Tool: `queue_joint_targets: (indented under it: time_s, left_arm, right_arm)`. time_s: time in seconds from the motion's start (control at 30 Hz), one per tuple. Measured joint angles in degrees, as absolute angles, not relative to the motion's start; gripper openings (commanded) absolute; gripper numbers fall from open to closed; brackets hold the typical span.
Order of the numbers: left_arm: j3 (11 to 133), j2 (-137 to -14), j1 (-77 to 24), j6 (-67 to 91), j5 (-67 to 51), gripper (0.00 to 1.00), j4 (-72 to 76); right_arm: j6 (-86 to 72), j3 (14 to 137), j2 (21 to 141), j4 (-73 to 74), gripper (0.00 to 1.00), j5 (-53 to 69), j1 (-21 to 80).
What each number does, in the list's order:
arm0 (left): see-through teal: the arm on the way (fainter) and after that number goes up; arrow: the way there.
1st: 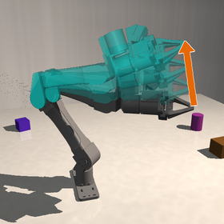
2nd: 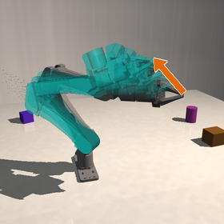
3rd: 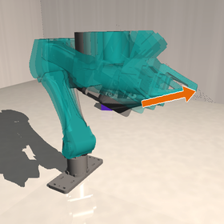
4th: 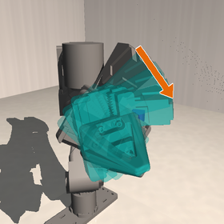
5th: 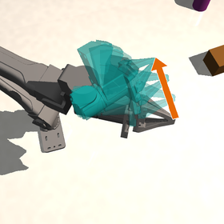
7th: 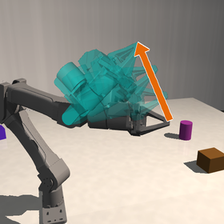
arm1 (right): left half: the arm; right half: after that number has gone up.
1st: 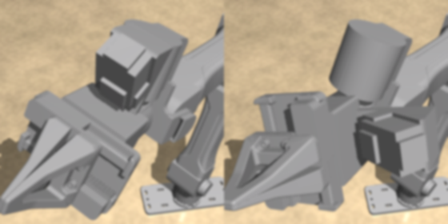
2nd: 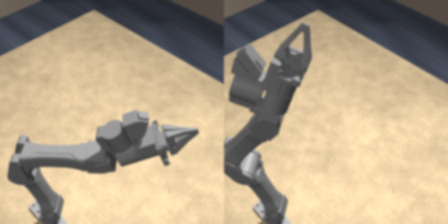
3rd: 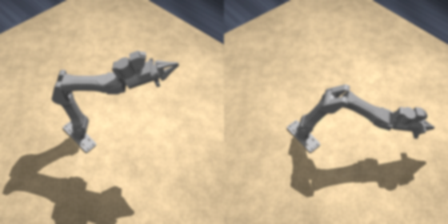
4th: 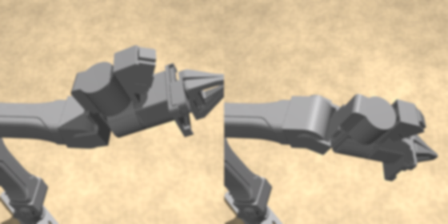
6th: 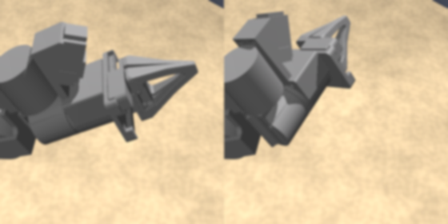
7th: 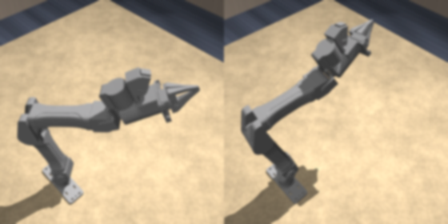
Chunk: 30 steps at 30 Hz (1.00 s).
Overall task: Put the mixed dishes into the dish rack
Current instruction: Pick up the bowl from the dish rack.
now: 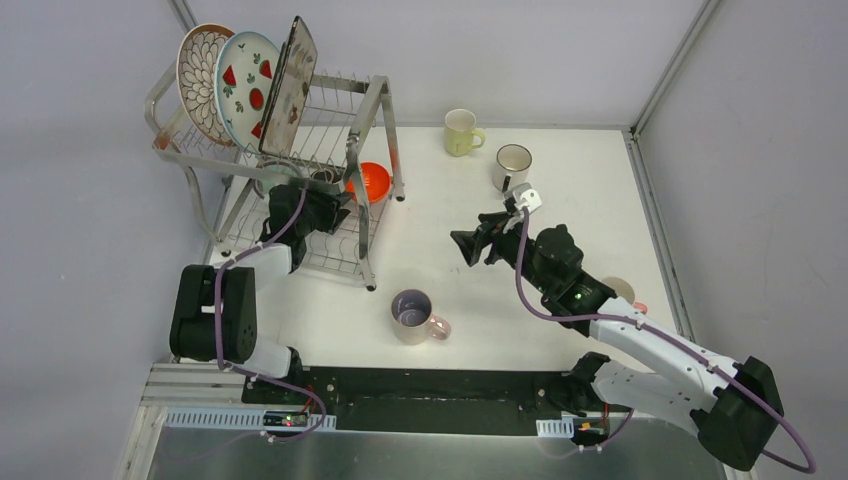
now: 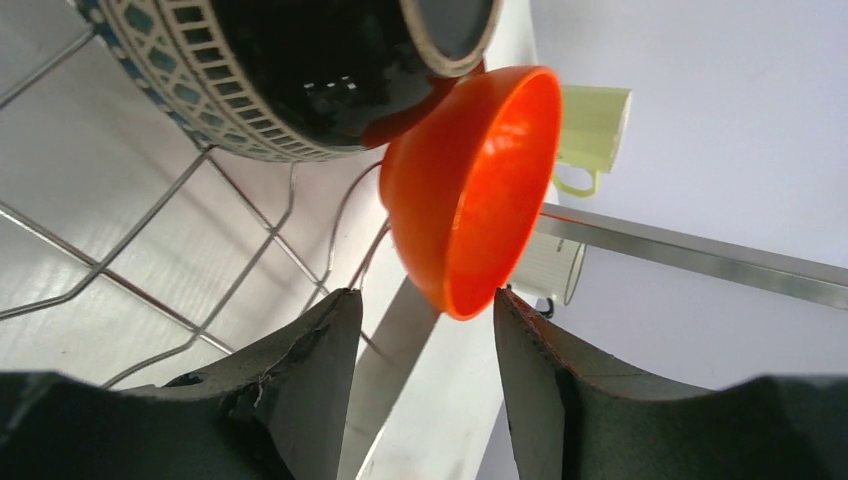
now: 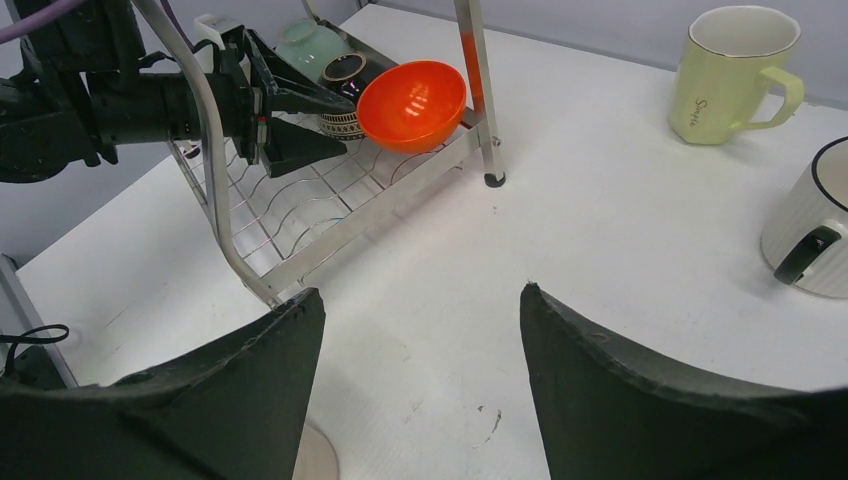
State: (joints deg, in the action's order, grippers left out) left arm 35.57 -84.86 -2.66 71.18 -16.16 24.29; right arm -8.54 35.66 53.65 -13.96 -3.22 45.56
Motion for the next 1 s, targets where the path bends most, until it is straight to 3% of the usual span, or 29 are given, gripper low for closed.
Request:
queue_joint_targets:
  time_s: [0.23, 0.53, 1.0]
  left_arm:
    - [37.3, -83.9, -3.4, 71.1, -14.4, 0.53, 22.5]
    - [40.9, -92.1, -5.3, 71.2, -14.0, 0.49, 22.4]
    - [41.9, -91.7, -5.7, 71.1, -10.4, 0.11, 15.5]
  right_arm:
    - [-8.5, 35.7, 54.2, -14.4, 0.74, -3.3, 45.6]
    - [-8.0, 35.7, 55.1, -14.7, 0.75, -3.2, 45.6]
    - [-6.0, 35.7, 57.1, -15.0, 0.75, -3.2, 45.6]
